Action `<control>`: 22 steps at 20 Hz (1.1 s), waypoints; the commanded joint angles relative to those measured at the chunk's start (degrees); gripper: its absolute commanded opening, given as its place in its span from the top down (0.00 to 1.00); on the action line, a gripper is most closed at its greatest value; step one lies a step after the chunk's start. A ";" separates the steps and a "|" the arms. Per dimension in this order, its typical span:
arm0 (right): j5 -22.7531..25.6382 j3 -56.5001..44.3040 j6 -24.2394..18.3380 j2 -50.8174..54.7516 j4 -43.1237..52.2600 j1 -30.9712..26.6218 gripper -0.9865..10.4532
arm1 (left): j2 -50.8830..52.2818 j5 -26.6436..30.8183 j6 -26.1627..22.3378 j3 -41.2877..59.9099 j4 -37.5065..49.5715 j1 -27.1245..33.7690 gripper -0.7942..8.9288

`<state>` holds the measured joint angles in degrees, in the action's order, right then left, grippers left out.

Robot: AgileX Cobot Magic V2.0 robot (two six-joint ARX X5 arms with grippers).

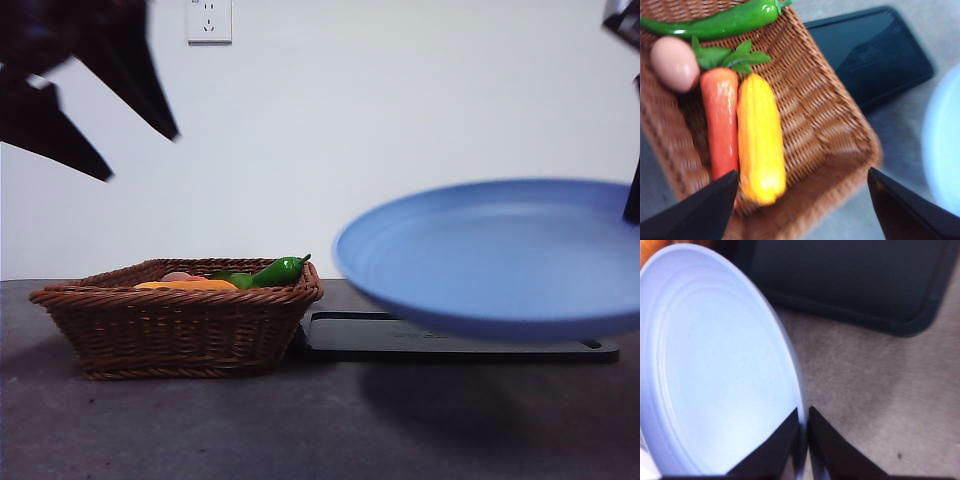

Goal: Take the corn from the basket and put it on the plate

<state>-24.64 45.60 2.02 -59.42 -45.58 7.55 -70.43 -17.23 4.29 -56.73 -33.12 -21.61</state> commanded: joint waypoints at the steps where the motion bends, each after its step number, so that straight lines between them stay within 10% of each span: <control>1: -0.44 1.03 1.09 2.54 -0.68 -0.83 0.91 | -7.34 3.56 -2.16 -4.90 -0.85 -2.14 0.49; 22: -0.81 1.05 1.62 7.13 0.09 -3.30 0.91 | -29.90 11.30 -5.14 -11.69 -1.20 -6.73 0.49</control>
<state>-25.04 45.60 2.92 -51.99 -46.24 4.16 -99.11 -6.15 -0.51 -67.22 -34.61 -28.03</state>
